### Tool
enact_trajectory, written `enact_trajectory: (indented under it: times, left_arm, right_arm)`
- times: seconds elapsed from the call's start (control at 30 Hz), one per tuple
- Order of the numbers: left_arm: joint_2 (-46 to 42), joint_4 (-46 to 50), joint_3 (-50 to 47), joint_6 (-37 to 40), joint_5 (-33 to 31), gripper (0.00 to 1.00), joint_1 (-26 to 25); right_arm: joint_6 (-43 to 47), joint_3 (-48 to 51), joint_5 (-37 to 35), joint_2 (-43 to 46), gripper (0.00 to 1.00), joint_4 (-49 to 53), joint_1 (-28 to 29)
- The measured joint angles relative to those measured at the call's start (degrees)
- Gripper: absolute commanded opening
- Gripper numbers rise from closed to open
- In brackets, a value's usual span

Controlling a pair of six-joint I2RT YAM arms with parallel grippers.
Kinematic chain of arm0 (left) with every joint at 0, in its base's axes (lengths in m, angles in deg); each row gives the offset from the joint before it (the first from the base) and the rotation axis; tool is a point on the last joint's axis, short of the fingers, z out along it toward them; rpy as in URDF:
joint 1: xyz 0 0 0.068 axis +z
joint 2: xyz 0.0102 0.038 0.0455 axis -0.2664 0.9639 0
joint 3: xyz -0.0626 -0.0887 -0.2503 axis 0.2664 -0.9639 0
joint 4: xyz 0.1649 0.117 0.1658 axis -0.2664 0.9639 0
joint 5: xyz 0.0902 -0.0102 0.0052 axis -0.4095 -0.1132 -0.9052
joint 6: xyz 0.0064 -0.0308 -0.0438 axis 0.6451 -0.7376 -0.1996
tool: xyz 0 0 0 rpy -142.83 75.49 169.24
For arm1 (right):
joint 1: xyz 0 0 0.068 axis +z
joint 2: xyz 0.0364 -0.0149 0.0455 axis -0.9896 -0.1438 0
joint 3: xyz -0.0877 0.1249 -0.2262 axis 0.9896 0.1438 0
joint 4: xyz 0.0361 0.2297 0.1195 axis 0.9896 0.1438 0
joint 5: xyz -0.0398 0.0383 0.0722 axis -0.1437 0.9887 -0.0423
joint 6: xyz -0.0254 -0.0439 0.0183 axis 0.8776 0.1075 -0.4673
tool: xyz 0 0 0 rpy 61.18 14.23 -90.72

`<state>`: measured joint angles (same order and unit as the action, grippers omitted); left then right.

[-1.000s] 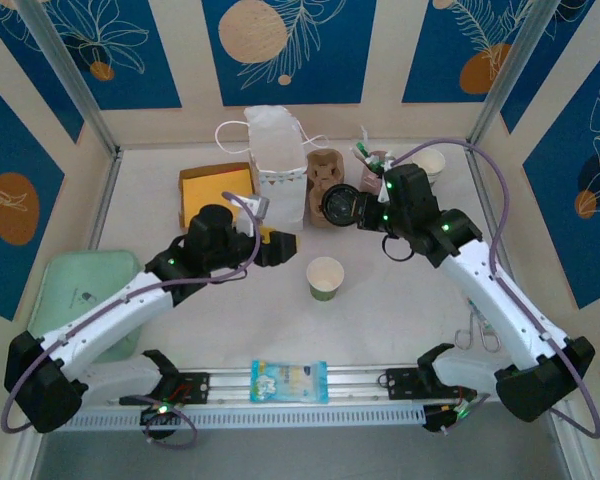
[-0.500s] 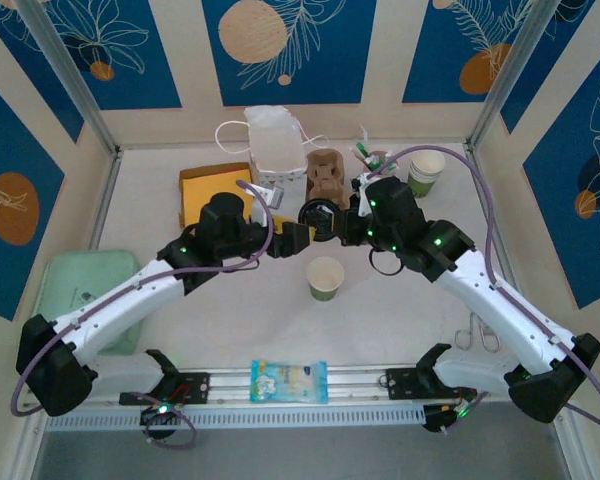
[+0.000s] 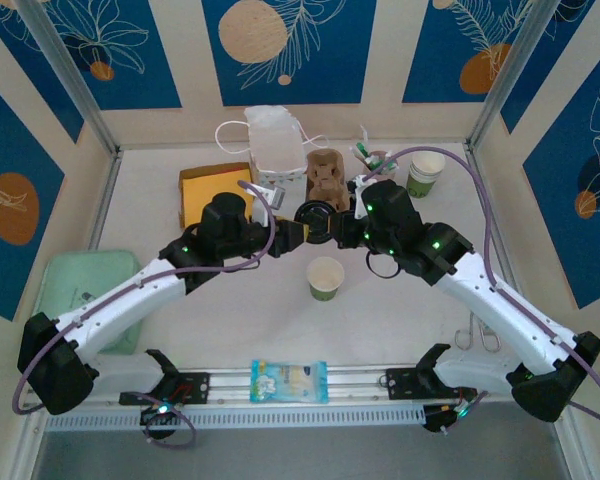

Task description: Pack the takeout coffee

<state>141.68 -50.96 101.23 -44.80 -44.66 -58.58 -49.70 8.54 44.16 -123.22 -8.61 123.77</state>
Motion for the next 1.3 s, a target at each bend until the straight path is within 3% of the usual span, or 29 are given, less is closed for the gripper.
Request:
enact_trajectory:
  times: [0.2,0.33,0.37,0.5,0.7,0.8,0.9,1.1,1.3]
  left_arm:
    - [0.0,0.5,0.0,0.2,-1.9,0.05,0.0]
    - [0.0,0.7,0.0,0.3,-2.9,0.00,0.0]
    - [0.0,0.7,0.0,0.4,-3.0,0.00,0.0]
    - [-0.1,1.0,0.0,2.1,-3.5,0.00,-0.5]
    - [-1.2,4.4,0.1,6.1,-8.1,0.00,-1.0]
    - [-2.4,6.1,0.3,8.5,-12.3,0.00,-1.1]
    - [-4.4,6.8,0.3,11.6,-18.0,0.00,-1.5]
    - [-10.0,3.7,-0.7,22.5,-32.1,0.00,-6.4]
    - [-14.2,-12.2,-6.6,41.6,-46.0,0.00,-15.6]
  right_arm:
    - [0.0,0.0,-0.1,0.1,0.16,0.0,0.5]
    - [0.5,0.0,-0.1,0.1,0.17,0.0,0.9]
    - [0.5,0.0,-0.1,0.1,0.19,0.0,0.9]
    - [0.7,0.0,0.3,0.1,0.52,-0.1,1.1]
    - [-1.0,0.0,0.7,1.3,0.67,0.5,0.1]
    - [-2.8,0.0,2.1,3.9,0.70,1.7,-3.1]
    - [-5.8,0.0,6.8,6.5,0.73,3.1,-10.0]
    - [-12.6,0.8,25.5,7.4,0.73,3.3,-25.6]
    - [-20.1,2.4,44.1,5.7,0.73,-0.9,-29.8]
